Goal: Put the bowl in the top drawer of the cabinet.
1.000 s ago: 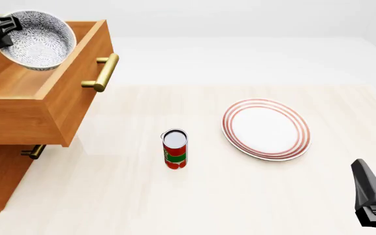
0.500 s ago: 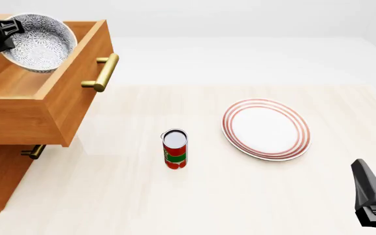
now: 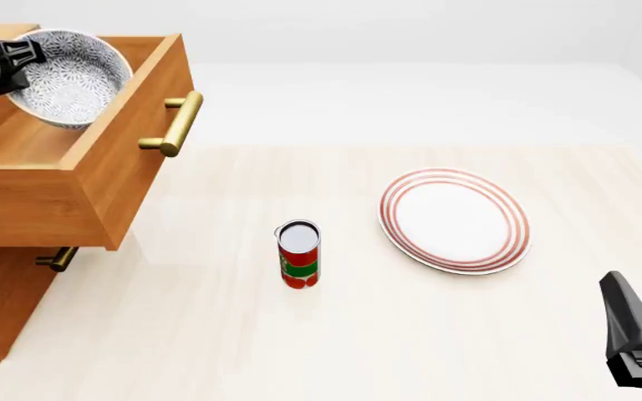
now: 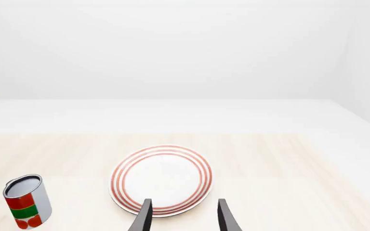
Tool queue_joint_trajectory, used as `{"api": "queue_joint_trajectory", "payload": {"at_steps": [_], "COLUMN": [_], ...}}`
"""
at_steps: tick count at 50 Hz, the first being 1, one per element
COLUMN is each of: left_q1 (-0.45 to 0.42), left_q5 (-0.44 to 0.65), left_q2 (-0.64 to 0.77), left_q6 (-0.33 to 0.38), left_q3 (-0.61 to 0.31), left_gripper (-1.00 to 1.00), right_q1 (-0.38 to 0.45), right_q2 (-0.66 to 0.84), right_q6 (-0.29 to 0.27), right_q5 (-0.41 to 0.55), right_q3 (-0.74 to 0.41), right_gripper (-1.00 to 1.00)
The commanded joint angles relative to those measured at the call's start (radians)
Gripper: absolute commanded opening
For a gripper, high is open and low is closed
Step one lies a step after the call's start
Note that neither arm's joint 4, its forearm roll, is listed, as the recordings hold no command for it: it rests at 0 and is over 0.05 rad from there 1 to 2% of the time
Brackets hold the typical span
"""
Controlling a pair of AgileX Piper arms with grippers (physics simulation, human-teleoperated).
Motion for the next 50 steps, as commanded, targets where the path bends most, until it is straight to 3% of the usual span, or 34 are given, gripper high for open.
{"api": "queue_joint_trajectory", "payload": {"at_steps": [1, 22, 23, 50], "left_q1": [0.032, 0.014, 0.016, -0.007], "left_q5": [0.012, -0.008, 0.002, 0.056], "left_q2": [0.005, 0.002, 0.008, -0.046], "left_q6": [-0.007, 0.000, 0.023, 0.017], "left_q3": [0.012, 0.041, 0.034, -0.006], "left_gripper": [-1.00, -1.00, 1.00, 1.00], "right_q1": [0.000, 0.000, 0.000, 0.000], "right_q2": [-0.005, -0.005, -0.004, -0.004], "right_q6": [0.000, 0.000, 0.000, 0.000], "right_q5": [0.004, 0.004, 0.004, 0.004], "right_q3": [0.000, 0.000, 0.000, 0.000], "right_gripper": [1.00, 1.00, 1.00, 1.00]}}
